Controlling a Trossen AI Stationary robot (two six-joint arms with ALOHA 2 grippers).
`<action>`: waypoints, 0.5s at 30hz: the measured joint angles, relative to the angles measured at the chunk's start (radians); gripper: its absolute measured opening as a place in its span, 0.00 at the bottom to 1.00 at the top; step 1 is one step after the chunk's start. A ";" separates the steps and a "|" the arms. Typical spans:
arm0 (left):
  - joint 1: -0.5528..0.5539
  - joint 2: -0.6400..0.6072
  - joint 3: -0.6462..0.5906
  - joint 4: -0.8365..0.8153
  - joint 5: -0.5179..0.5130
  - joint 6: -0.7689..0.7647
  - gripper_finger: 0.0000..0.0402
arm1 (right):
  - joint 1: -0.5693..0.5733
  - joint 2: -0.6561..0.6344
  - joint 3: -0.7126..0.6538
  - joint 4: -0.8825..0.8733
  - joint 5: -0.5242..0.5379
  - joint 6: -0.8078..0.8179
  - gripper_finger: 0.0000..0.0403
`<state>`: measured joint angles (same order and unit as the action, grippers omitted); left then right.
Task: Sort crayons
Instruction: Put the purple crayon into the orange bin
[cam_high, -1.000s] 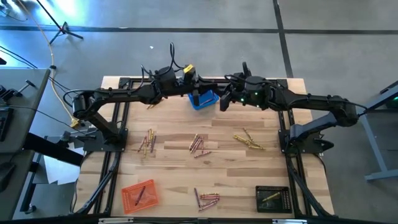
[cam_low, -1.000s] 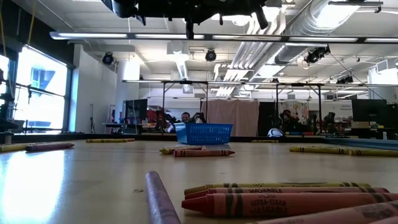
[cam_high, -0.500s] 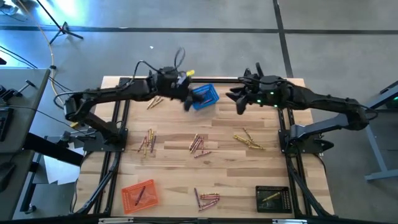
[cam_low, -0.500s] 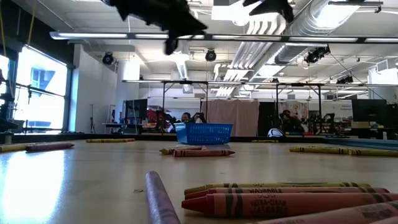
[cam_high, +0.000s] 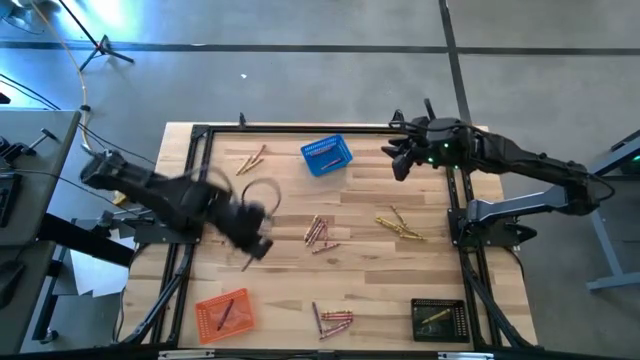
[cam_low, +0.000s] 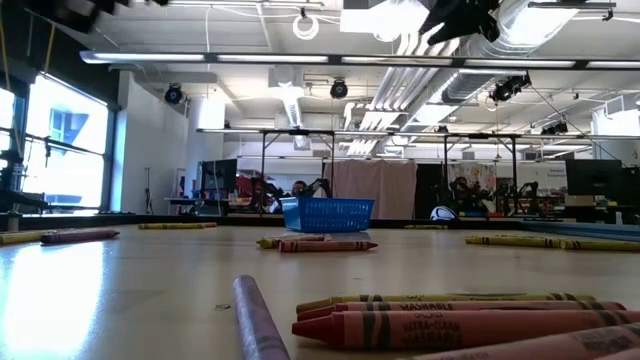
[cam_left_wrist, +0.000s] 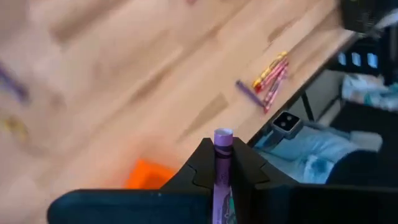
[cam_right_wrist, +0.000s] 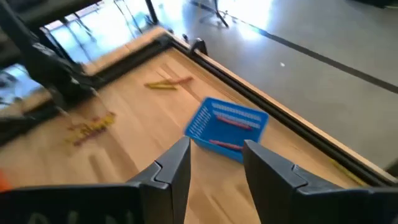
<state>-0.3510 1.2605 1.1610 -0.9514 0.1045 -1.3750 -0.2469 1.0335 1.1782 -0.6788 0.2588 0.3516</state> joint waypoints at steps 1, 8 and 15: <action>-0.055 0.009 0.000 0.000 -0.037 -0.085 0.02 | -0.009 0.003 0.000 -0.004 0.000 -0.013 0.33; -0.305 0.118 -0.003 -0.002 -0.174 -0.579 0.02 | -0.070 0.009 0.000 -0.050 -0.001 -0.047 0.33; -0.424 0.218 -0.003 -0.004 -0.103 -0.782 0.02 | -0.103 0.009 0.000 -0.115 -0.001 -0.065 0.33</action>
<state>-0.7749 1.4788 1.1576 -0.9550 0.0019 -2.1574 -0.3496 1.0420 1.1786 -0.7943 0.2578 0.2867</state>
